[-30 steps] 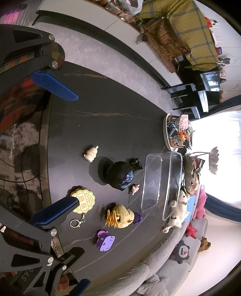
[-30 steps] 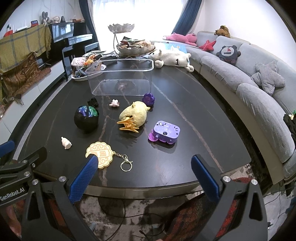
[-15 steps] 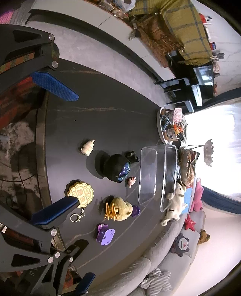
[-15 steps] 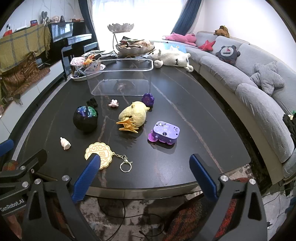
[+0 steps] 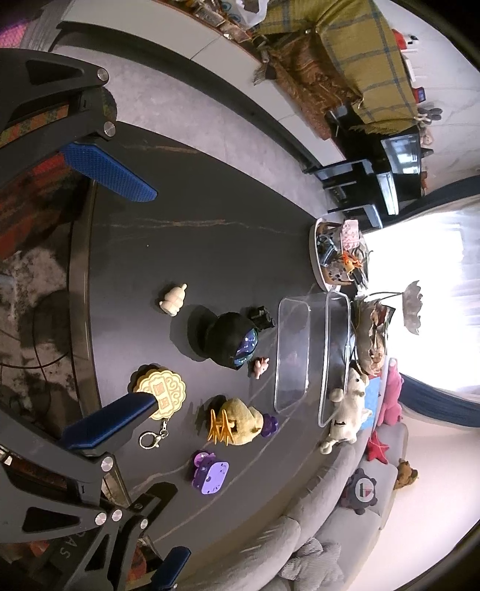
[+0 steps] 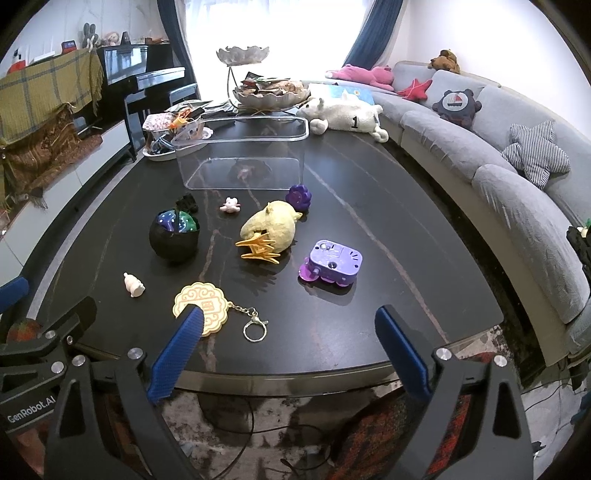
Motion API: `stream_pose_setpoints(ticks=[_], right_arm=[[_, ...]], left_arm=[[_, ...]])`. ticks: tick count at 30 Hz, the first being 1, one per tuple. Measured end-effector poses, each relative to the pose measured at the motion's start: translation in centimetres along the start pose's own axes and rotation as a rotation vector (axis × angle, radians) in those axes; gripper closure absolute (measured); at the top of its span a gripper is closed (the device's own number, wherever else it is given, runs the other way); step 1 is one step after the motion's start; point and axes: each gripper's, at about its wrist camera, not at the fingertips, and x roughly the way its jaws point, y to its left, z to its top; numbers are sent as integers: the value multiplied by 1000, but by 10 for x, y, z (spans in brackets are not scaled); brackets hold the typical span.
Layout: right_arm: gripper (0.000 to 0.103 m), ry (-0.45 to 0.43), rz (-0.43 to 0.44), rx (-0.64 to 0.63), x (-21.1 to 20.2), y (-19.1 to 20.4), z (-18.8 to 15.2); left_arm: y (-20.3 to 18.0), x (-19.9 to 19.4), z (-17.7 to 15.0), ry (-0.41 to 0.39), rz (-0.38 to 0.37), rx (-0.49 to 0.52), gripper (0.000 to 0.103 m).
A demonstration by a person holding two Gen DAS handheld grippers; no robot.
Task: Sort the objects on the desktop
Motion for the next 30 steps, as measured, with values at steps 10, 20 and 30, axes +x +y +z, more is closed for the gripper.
stream_pose_setpoints(ticks=[10, 20, 30], right_arm=[[10, -6, -2, -8, -1, -4, -7], [10, -4, -8, -22, 0, -2, -12], [10, 9, 6, -38, 5, 1, -14]], left_arm=[[-1, 1, 0, 4, 8, 7, 1], [2, 3, 0, 17, 21, 8, 1], [6, 5, 0, 27, 29, 3, 1]])
